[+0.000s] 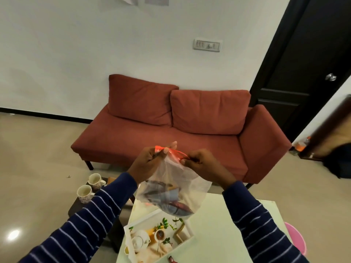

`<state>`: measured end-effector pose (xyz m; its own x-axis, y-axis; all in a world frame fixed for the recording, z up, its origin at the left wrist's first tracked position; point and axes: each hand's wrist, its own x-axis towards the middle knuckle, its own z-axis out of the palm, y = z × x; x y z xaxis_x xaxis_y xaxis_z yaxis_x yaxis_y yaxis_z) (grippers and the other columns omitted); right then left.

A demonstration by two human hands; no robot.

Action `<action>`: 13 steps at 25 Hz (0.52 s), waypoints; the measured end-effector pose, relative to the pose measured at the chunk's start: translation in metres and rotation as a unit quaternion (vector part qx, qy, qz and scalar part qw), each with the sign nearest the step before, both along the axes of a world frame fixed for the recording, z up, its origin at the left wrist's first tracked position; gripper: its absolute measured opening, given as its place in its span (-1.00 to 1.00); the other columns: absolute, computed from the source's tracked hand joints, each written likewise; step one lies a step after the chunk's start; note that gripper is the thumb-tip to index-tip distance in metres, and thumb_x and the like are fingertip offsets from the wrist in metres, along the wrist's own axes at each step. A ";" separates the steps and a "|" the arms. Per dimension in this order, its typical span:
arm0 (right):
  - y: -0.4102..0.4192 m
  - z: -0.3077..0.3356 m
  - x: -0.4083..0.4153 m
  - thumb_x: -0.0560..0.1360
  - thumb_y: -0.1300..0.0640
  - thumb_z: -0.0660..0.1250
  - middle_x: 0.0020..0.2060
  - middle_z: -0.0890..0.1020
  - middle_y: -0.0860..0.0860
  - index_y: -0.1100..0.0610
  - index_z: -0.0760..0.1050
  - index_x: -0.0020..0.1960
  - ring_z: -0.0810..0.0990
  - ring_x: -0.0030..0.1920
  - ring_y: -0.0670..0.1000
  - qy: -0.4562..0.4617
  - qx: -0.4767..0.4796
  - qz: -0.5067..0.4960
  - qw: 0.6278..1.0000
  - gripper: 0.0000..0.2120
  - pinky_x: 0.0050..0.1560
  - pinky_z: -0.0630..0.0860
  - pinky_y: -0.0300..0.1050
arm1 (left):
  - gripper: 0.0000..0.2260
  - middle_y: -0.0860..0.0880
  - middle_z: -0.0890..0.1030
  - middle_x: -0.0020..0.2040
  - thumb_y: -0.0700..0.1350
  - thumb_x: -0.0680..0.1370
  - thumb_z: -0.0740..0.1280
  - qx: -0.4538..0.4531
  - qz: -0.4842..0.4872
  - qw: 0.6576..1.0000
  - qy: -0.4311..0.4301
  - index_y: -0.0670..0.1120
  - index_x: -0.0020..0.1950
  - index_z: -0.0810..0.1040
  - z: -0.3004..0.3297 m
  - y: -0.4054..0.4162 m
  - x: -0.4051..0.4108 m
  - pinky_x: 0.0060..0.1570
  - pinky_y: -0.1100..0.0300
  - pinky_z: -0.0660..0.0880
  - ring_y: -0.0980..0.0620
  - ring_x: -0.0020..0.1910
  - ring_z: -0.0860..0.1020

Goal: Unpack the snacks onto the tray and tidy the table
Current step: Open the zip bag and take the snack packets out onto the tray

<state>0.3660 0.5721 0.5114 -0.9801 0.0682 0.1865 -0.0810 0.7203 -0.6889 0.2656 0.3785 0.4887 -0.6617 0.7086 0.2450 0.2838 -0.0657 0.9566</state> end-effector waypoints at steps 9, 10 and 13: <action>0.013 0.006 0.034 0.37 0.09 0.57 -0.56 0.46 -0.14 0.10 0.64 -0.31 0.40 -0.48 -0.15 0.087 0.013 -0.054 0.995 -0.84 -0.43 0.22 -0.38 | -0.47 0.06 0.49 -0.10 0.38 0.26 0.49 -0.022 0.391 0.917 -0.080 0.05 -0.05 0.42 -0.001 0.035 0.059 -0.32 0.30 0.44 0.10 -0.23 0.47; 0.016 0.006 0.039 0.35 0.09 0.58 -0.55 0.47 -0.16 0.07 0.61 -0.34 0.42 -0.47 -0.15 0.095 0.007 -0.062 0.994 -0.82 -0.43 0.23 -0.39 | -0.44 0.02 0.52 -0.11 0.40 0.24 0.48 -0.033 0.360 0.924 -0.126 0.05 -0.05 0.41 -0.003 0.042 0.067 -0.36 0.24 0.50 0.07 -0.23 0.51; 0.026 0.006 0.053 0.30 0.07 0.61 -0.49 0.54 -0.17 -0.01 0.50 -0.40 0.46 -0.45 -0.14 0.129 -0.010 -0.081 0.988 -0.71 -0.44 0.28 -0.40 | -0.45 -0.10 0.63 -0.05 0.35 0.27 0.51 -0.027 0.292 0.930 -0.220 -0.01 0.02 0.49 -0.005 0.063 0.084 -0.26 0.00 0.67 -0.10 -0.11 0.66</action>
